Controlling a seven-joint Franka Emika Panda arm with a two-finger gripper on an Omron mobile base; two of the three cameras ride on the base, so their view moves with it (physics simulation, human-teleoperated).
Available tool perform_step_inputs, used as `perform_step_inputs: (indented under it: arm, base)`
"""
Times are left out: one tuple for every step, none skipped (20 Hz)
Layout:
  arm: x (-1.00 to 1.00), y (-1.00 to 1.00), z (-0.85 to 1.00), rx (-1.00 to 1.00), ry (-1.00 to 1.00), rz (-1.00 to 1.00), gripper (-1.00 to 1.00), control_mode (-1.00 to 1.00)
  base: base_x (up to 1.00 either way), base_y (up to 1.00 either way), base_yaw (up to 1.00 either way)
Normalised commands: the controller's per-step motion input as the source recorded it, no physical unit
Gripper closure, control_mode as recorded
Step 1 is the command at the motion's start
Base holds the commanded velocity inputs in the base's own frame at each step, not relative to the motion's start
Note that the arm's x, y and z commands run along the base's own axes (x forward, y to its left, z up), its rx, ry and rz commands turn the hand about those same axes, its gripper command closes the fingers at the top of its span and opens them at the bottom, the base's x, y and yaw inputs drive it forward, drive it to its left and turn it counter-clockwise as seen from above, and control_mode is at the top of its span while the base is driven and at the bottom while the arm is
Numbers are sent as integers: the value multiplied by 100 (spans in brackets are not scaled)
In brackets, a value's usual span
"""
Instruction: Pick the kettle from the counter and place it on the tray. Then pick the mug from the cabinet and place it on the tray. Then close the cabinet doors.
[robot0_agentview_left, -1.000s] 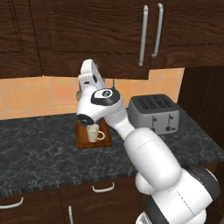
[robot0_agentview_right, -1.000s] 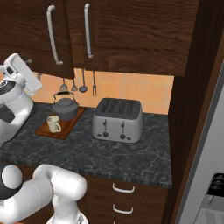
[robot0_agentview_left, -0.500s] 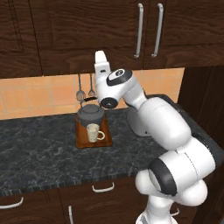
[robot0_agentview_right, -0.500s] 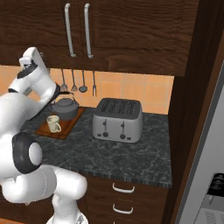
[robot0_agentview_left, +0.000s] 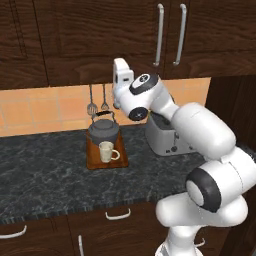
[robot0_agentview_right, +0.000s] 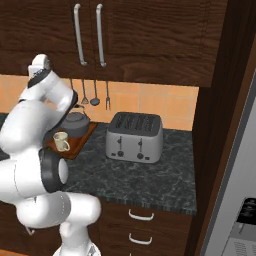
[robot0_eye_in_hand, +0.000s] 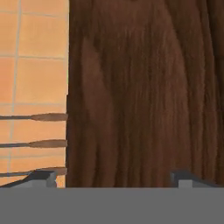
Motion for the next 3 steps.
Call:
perform_step_inputs:
  arm:
    - [51,-1,0,5,19,8,-100,-100]
    - [50,0,0,5,19,7,-100,-100]
    - [47,0,0,5,19,6,-100,-100]
  base:
    - [0,0,0]
    - [0,0,0]
    - [0,0,0]
